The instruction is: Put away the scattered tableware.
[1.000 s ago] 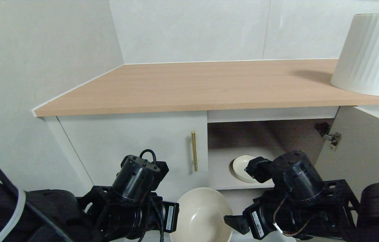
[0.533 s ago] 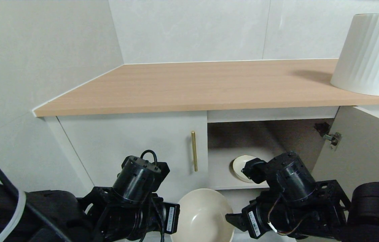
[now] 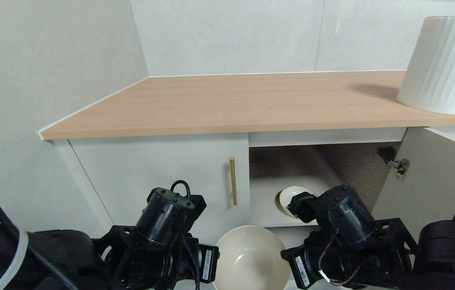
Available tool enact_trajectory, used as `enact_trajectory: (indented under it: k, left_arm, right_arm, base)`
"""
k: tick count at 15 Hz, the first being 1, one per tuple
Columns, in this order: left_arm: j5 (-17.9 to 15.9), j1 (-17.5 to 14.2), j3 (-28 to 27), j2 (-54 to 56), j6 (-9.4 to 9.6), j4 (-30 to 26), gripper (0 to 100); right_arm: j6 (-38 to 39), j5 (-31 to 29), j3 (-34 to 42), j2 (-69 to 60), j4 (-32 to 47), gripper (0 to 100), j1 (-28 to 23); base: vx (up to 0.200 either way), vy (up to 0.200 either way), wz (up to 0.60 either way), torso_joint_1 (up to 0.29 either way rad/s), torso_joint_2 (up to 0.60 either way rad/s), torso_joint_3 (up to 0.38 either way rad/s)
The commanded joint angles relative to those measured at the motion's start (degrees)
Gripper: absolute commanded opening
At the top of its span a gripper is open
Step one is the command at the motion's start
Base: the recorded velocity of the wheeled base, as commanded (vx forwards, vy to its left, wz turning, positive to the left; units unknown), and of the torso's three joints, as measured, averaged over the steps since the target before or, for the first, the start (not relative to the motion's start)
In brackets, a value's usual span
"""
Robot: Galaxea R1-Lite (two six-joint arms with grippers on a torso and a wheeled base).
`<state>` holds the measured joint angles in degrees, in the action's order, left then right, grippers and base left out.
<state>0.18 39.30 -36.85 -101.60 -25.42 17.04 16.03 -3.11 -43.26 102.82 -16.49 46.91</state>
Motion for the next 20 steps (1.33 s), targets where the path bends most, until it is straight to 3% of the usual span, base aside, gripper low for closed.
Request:
enact_trajectory:
  k: [1,4,5,14,20]
  left_arm:
    - [0.17,-0.02,-0.06,0.08,0.02,-0.08,0]
    - [0.17,-0.02,0.03,0.17,0.02,-0.08,0]
    - [0.17,-0.02,0.03,0.17,0.02,-0.08,100]
    - [0.17,-0.02,-0.06,0.26,0.02,-0.08,100]
    - [0.17,-0.02,-0.06,0.35,0.02,-0.08,100]
  right_arm:
    - [-0.03,-0.14,0.11,0.02,0.15,0,0.02]
    - [-0.03,-0.58,0.11,0.02,0.15,0,0.02]
    - [-0.03,-0.93,0.11,0.1,0.15,0,0.02]
    - [-0.47,-2.43,0.2,2.21,0.23,0,-0.33]
    - [-1.53,-2.43,-1.12,8.98,0.32,0,-7.36]
  base:
    - [0.0,0.0,0.0,0.0,0.0,0.0]
    - [0.0,0.0,0.0,0.0,0.0,0.0]
    - [0.0,0.0,0.0,0.0,0.0,0.0]
    - [0.0,0.0,0.0,0.0,0.0,0.0]
    - [0.0,0.0,0.0,0.0,0.0,0.0]
